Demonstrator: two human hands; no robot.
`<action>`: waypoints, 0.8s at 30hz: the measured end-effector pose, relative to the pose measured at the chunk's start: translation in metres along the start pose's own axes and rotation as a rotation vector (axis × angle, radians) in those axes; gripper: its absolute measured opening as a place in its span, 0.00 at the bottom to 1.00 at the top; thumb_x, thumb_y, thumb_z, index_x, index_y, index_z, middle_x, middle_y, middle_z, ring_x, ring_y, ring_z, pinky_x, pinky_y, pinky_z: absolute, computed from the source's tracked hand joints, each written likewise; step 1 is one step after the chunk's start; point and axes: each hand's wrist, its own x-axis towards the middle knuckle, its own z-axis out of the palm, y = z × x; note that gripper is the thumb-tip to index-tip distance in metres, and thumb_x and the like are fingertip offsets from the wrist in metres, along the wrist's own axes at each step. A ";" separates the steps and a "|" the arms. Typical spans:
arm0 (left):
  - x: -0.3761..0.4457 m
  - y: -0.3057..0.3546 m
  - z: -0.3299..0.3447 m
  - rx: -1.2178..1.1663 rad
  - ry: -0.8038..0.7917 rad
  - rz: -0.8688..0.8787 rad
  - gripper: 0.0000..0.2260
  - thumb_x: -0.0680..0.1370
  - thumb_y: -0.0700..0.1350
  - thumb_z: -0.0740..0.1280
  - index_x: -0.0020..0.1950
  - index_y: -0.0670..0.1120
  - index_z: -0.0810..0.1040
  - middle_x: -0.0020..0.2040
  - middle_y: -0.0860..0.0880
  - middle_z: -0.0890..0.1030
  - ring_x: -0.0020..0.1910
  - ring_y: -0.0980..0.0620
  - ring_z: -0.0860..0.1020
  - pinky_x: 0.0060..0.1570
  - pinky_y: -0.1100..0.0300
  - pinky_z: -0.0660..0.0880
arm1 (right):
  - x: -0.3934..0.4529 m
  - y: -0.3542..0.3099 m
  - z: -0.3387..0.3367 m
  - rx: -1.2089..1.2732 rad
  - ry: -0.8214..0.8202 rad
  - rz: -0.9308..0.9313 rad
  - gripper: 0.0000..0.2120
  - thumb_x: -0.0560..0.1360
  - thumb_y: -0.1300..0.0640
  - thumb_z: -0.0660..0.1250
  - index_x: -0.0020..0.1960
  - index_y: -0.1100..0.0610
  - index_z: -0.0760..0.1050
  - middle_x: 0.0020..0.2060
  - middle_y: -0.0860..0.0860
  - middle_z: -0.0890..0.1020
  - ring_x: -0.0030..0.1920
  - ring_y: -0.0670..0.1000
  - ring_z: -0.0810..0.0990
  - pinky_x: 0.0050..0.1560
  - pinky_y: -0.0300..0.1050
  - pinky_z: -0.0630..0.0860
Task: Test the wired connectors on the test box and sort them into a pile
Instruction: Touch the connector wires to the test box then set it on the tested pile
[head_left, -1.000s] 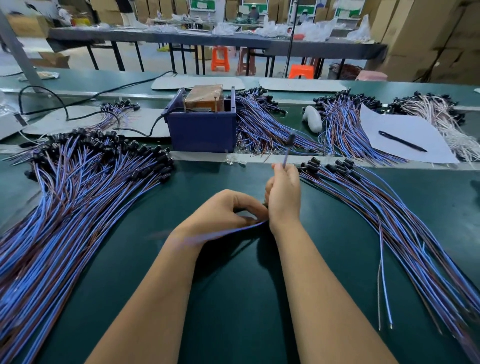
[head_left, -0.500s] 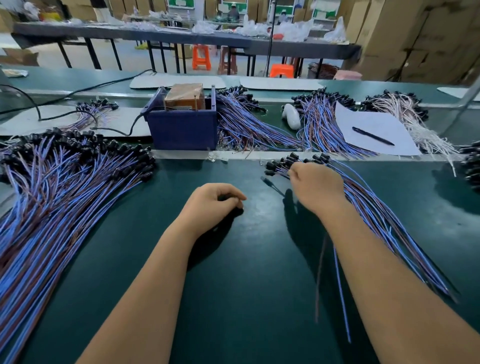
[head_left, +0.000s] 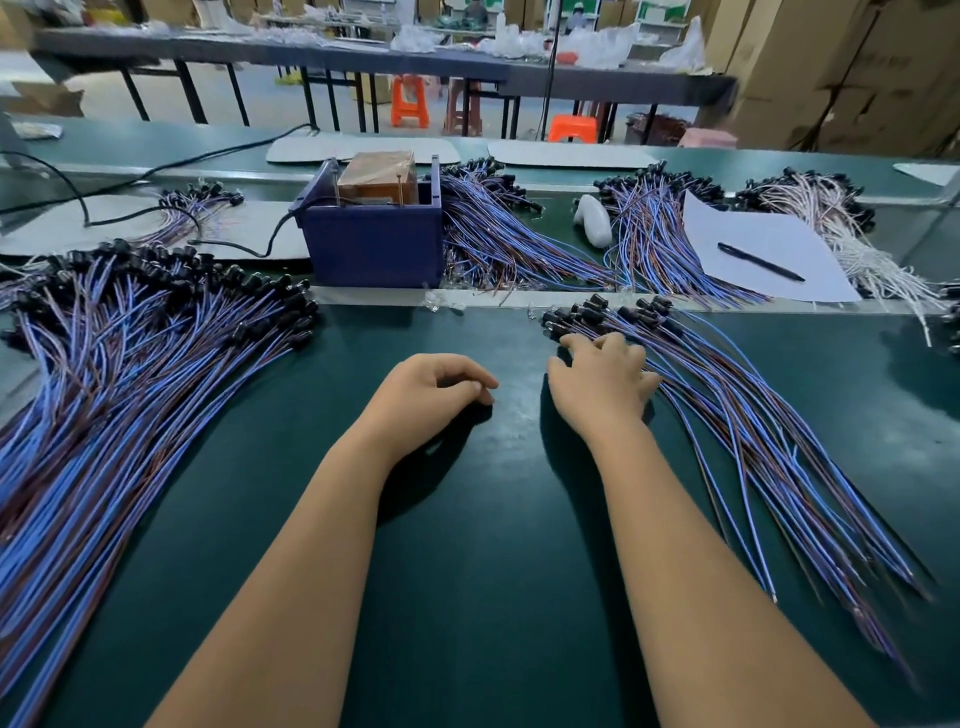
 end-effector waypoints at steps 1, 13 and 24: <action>0.000 0.000 0.000 0.003 -0.003 0.003 0.12 0.79 0.40 0.64 0.47 0.53 0.84 0.43 0.57 0.86 0.42 0.61 0.82 0.45 0.62 0.72 | 0.003 0.006 -0.002 -0.013 -0.009 0.029 0.19 0.80 0.47 0.53 0.70 0.44 0.69 0.66 0.55 0.67 0.67 0.58 0.61 0.63 0.57 0.58; 0.001 0.002 0.001 0.023 -0.028 0.013 0.09 0.75 0.48 0.63 0.47 0.55 0.84 0.44 0.58 0.85 0.48 0.61 0.81 0.53 0.60 0.72 | 0.027 0.061 -0.029 -0.035 -0.049 0.339 0.22 0.78 0.49 0.53 0.70 0.41 0.67 0.71 0.59 0.60 0.70 0.60 0.55 0.65 0.64 0.54; 0.007 0.000 0.000 -0.149 0.264 0.106 0.07 0.74 0.49 0.62 0.41 0.49 0.78 0.36 0.54 0.83 0.38 0.54 0.79 0.46 0.56 0.75 | -0.019 -0.068 0.007 0.572 -0.084 -0.314 0.11 0.77 0.59 0.60 0.51 0.51 0.81 0.49 0.53 0.82 0.54 0.56 0.79 0.55 0.51 0.75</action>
